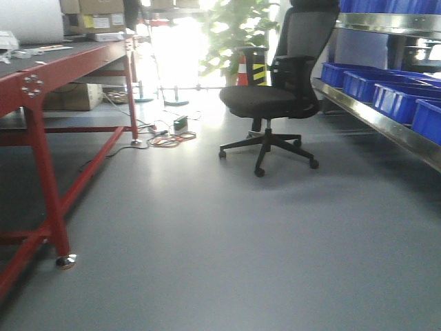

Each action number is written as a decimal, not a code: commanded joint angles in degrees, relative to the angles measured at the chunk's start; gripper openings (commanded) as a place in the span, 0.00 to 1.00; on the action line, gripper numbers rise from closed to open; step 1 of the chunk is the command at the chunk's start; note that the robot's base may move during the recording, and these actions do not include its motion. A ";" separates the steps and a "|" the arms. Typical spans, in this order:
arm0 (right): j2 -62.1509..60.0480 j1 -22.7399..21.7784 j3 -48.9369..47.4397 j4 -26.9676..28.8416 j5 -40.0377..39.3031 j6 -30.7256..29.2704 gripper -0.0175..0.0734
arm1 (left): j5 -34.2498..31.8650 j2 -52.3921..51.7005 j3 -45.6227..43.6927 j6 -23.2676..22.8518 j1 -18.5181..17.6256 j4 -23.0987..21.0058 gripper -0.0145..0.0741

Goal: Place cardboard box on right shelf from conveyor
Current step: 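Hold the box in the right gripper while driving to the steel shelf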

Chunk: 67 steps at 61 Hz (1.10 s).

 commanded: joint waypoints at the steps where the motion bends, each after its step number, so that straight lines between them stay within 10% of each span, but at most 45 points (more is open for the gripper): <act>1: 0.93 -0.32 -1.60 -1.57 -6.46 -0.59 0.36 | -5.04 -0.83 0.58 0.01 0.00 -0.34 0.03; 67: 0.98 -0.32 -1.60 -1.57 -6.46 -0.59 0.36 | -5.04 -0.93 0.58 0.01 -0.23 -0.34 0.03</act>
